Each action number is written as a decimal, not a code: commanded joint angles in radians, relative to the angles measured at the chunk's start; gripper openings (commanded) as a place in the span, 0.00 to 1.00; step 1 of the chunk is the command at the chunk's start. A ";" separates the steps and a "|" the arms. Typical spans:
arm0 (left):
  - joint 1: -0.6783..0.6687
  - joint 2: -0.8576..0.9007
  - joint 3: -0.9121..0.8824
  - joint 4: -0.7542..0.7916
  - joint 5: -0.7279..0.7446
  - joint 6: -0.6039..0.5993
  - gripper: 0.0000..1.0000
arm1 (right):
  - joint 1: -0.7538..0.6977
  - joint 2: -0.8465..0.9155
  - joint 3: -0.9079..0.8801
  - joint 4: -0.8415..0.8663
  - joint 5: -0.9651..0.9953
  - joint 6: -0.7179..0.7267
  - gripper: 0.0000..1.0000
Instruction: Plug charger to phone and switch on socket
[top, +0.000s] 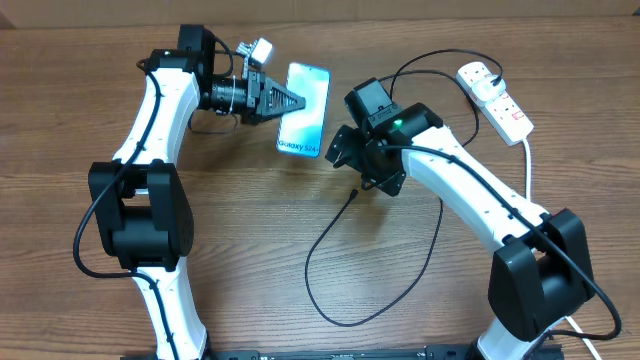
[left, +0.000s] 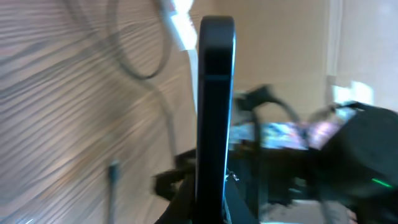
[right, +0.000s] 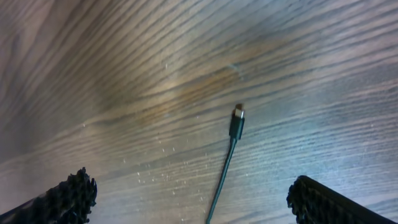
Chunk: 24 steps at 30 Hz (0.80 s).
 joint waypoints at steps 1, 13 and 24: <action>0.009 -0.036 0.022 -0.010 -0.120 -0.004 0.04 | 0.006 -0.011 0.019 -0.021 0.038 -0.012 1.00; 0.009 -0.100 0.023 -0.117 -0.064 0.194 0.04 | -0.024 -0.011 0.019 -0.070 0.078 -0.016 1.00; -0.011 -0.252 0.022 -0.176 -0.240 0.196 0.04 | -0.022 0.005 0.019 -0.061 0.130 -0.015 1.00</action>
